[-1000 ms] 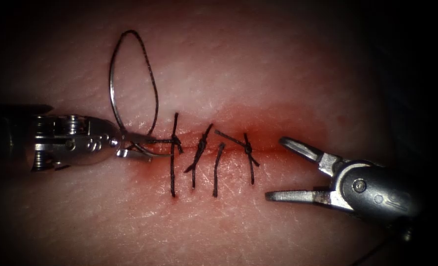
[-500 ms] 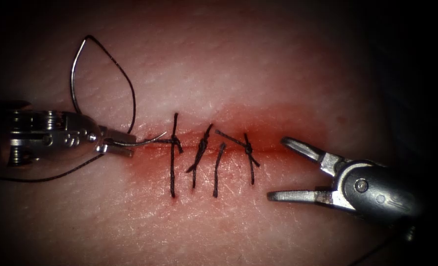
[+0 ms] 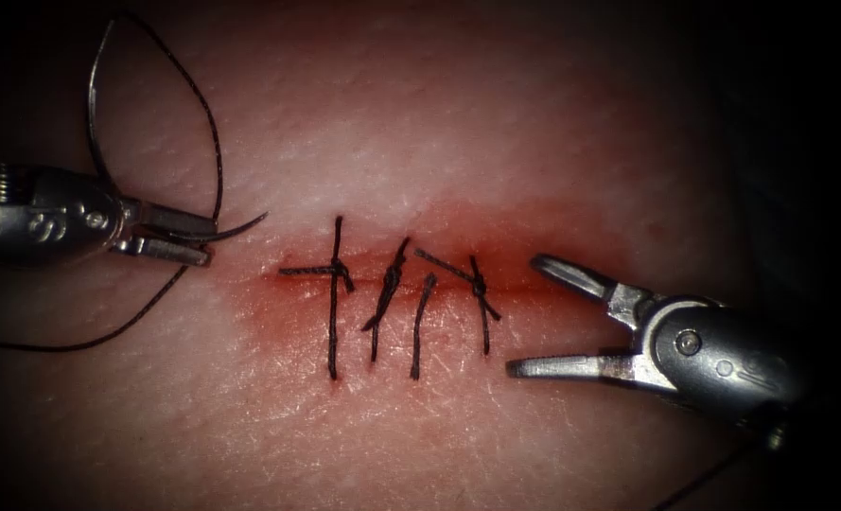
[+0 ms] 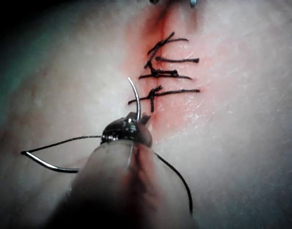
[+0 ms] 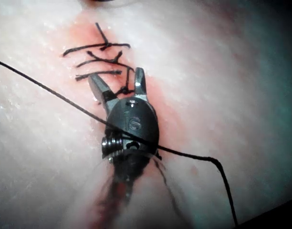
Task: Wound Closure
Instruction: Grab the needle using the left gripper, then pass the needle from the left to the right gripper
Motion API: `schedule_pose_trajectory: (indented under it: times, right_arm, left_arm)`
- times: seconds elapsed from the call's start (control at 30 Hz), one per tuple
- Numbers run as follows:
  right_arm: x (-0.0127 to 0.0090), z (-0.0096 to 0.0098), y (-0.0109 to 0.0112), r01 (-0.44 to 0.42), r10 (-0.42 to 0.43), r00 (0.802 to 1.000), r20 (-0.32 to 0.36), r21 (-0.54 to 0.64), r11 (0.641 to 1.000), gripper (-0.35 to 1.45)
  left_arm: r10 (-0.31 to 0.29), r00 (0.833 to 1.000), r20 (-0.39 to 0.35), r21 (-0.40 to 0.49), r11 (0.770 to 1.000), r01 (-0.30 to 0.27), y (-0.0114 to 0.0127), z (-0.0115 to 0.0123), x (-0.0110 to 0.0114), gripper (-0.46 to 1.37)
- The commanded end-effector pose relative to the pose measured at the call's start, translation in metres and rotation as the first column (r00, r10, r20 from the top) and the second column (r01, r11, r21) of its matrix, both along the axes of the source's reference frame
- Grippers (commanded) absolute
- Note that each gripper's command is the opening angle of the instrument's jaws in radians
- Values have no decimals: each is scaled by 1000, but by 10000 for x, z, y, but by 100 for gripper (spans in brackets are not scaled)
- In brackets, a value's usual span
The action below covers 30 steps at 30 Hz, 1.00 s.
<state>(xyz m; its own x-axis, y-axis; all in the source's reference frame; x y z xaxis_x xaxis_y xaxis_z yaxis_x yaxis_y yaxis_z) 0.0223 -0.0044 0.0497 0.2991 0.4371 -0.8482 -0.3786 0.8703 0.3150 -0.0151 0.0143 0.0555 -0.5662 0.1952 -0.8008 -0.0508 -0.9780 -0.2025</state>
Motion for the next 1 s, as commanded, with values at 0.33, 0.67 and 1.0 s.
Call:
schedule_pose_trajectory:
  times: [0.33,0.67,1.0]
  right_arm:
    - [0,3,16,-30,57,993,-104,241,970,84]
    - [-1,0,29,10,52,983,-178,330,944,83]
    - [-1,-4,48,-5,125,962,-242,444,896,77]
  left_arm:
    - [41,961,274,0,999,-43,0,-16,-7,-35]
    - [91,913,398,-21,996,-90,3,-18,-23,-35]
    - [140,901,411,-101,989,-107,-5,-36,-45,-35]
